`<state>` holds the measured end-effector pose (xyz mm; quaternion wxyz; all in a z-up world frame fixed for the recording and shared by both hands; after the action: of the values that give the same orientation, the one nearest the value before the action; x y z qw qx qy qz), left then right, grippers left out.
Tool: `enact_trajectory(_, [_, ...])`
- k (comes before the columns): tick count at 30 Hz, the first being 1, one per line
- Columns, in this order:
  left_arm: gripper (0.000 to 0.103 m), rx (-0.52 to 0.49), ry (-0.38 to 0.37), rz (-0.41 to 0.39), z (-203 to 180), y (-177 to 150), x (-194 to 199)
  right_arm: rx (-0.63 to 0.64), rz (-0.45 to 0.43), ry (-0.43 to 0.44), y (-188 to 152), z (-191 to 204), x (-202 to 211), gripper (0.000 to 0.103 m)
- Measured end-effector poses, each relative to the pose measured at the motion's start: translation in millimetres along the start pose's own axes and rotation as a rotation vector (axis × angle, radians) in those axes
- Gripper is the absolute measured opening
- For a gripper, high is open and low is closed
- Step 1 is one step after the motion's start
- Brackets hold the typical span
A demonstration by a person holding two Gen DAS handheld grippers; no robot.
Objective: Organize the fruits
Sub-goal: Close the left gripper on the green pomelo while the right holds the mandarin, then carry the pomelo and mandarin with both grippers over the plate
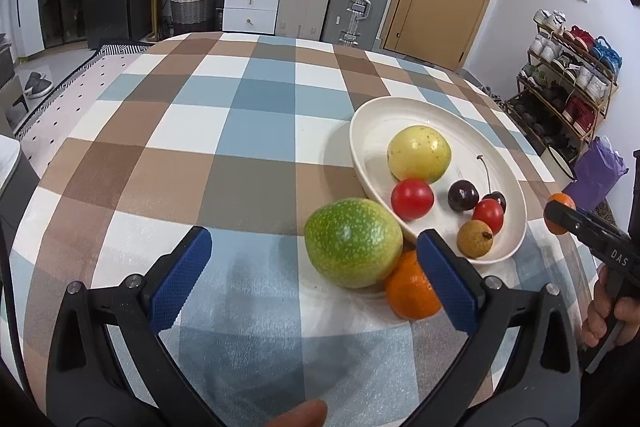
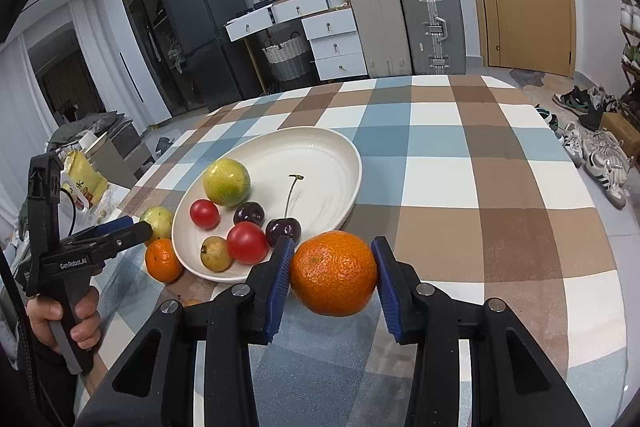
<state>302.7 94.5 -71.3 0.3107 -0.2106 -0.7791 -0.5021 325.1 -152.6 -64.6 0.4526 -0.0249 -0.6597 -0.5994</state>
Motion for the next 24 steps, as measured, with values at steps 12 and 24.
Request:
enact_trajectory(12, [0.082, 0.039, -0.071, 0.078, -3, 1, -17, 0.014, 0.018, -0.009, -2, 3, -5, 0.041])
enact_trajectory(24, [0.051, 0.045, -0.153, 0.096, -8, -5, -15, 0.034, 0.027, -0.007, -3, 7, -9, 0.041])
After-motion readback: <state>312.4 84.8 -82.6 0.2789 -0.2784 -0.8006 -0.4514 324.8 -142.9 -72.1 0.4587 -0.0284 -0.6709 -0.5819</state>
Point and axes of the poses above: each gripper's, at about its wrist camera, not at the fingertips, and x roughly against the way its jaws point, z to its left, y to its top, the point moved 6 cm from there along -x, roughly the way its jaws point, and after that the axes turned 9 degrees about x, right-handed, at the moved point
